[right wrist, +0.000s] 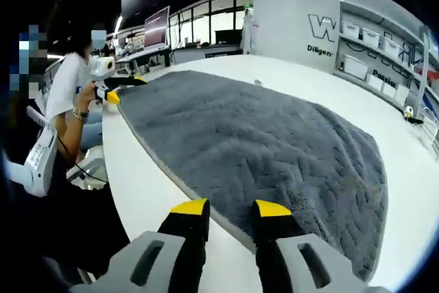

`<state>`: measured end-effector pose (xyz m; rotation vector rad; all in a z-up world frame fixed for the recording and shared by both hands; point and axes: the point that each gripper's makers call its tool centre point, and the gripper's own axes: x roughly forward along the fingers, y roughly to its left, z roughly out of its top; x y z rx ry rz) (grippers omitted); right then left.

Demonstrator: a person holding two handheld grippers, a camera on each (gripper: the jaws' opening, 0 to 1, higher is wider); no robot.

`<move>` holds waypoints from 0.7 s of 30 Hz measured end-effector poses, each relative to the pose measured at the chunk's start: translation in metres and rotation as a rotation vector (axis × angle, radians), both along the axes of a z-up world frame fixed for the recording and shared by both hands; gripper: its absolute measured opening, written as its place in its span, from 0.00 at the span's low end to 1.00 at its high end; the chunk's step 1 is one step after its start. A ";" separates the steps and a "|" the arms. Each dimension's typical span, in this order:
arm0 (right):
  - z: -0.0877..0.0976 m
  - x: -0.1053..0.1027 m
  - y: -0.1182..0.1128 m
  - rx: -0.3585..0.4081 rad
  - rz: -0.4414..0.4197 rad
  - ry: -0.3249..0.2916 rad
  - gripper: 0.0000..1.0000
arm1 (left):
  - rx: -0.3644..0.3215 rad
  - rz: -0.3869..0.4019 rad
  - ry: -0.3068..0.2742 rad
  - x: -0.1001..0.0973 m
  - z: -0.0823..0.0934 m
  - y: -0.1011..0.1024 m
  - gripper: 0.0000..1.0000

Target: Open the folded towel by lifting each exposed corner and separating the folded layers until the towel lies flat within the target outline without major curled edges

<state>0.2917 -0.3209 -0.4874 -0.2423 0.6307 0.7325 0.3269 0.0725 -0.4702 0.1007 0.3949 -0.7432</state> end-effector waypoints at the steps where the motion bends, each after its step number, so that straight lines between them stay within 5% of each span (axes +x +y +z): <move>1: -0.002 -0.003 0.003 0.002 0.024 0.007 0.16 | -0.007 0.004 0.000 0.000 0.001 0.001 0.96; 8: -0.008 -0.012 0.004 0.040 0.031 0.056 0.01 | -0.011 0.013 -0.008 0.000 0.006 0.005 0.94; 21: -0.008 -0.029 0.005 0.021 0.044 0.086 0.00 | 0.013 0.044 -0.027 0.000 0.010 0.017 0.94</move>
